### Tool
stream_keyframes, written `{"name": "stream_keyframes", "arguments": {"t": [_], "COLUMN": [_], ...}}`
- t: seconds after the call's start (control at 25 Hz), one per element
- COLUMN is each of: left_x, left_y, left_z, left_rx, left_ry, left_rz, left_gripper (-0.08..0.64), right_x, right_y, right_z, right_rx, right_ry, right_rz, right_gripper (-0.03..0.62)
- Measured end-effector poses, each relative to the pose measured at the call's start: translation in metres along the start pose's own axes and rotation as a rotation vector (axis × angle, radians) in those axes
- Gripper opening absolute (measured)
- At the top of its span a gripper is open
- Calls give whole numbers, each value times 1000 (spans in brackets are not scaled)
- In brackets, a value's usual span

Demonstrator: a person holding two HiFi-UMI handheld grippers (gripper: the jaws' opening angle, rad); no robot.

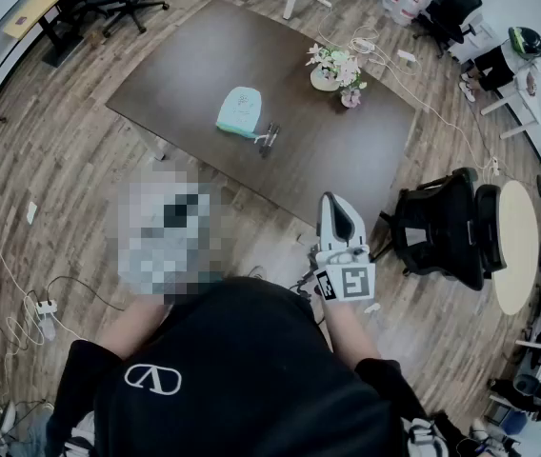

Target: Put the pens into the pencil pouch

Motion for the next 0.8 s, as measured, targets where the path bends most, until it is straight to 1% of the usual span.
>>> {"name": "stream_keyframes", "arguments": {"t": [0.32,0.4,0.52,0.68,0.8], "left_x": [1,3,2,4,8], "left_y": [-3,-3,-3,-2,-5], "left_z": [-2,-4,-4,-7,-14], "left_rx": [2,0,-4,7,22], "left_ry": [4,5,7,20,29], "left_rz": [-4,-4,-1,7,15], "left_gripper": [3,3,3,3,3], "right_x": [-1,0,-1,-2,-7], "right_y": [1,0,-1,2,-3], "right_z": [-2,-3,0,7,5], "right_rx": [10,32,92,52,52], "right_ry": [2,-7,-27,-45,-56], "right_rz": [5,13,31,49,59], "right_gripper": [-2,-2,-2,-2,-2]}}
Point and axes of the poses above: the fingertips, and each gripper's own axes: x forward along the fingers, y to its left, z out of its top, the point moved 4 cm from there along -x, backward along the fingers, and after that the axes turned 5 degrees about -y, right-handed, at the moved point
